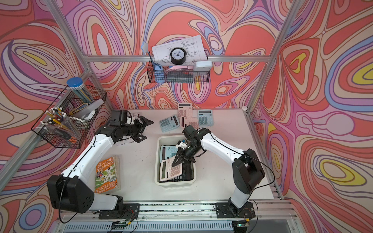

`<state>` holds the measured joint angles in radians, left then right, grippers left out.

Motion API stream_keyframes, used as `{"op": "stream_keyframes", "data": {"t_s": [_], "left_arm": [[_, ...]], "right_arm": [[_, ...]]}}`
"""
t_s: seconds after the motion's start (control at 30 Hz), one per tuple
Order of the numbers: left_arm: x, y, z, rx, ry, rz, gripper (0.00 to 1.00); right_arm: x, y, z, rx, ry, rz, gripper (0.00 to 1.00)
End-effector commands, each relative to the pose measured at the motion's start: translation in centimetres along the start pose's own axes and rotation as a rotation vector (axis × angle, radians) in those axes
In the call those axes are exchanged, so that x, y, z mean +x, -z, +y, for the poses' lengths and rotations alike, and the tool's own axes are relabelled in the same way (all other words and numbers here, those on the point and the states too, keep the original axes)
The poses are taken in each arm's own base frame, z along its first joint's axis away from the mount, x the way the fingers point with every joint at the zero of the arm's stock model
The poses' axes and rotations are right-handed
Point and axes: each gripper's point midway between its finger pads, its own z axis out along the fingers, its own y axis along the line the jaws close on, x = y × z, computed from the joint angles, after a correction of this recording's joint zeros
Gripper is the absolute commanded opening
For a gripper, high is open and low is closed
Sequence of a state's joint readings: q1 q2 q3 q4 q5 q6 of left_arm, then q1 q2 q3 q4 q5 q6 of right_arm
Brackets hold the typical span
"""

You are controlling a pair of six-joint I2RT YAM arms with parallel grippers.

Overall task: Put the calculator in the storage box
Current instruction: Place the calculator in the storage box.

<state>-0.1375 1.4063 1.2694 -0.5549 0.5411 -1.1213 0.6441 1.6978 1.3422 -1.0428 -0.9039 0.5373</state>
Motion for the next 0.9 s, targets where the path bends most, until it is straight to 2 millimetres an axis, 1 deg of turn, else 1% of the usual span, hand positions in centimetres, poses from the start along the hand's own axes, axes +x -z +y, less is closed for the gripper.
{"op": "stream_keyframes", "data": {"t_s": [0.0,0.07,0.13,0.3,0.43,0.63,0.73,0.77,0.87], "left_arm": [[0.1,0.0,0.1,-0.003,-0.017,0.009,0.99],[0.0,-0.1,0.1,-0.003,-0.016,0.011,0.98],[-0.1,-0.2,0.1,-0.006,-0.018,0.012,0.99],[-0.2,-0.3,0.2,-0.027,-0.031,0.018,0.99],[-0.5,-0.6,0.3,-0.034,-0.029,0.015,0.99],[-0.8,-1.0,0.5,-0.044,-0.025,0.019,0.99],[-0.8,-1.0,0.7,-0.053,-0.021,0.019,0.99],[-0.8,-1.0,0.7,-0.053,-0.023,0.018,0.99],[-0.8,-1.1,1.1,-0.063,-0.016,0.021,0.99]], "right_arm": [[0.1,0.0,0.2,0.019,0.017,0.011,0.52],[0.2,0.5,0.0,0.061,0.026,0.006,0.6],[0.4,1.2,-0.6,0.131,0.027,0.0,0.64],[1.1,2.9,-2.4,0.3,0.02,-0.011,0.65],[0.9,4.0,-3.3,0.396,0.03,-0.038,0.65],[-0.5,3.8,-3.1,0.399,0.04,-0.062,0.59],[-0.7,3.5,-3.1,0.39,0.043,-0.058,0.56],[-1.0,2.9,-3.6,0.395,0.031,-0.039,0.55],[-1.4,2.2,-4.1,0.405,0.035,-0.013,0.54]]}}
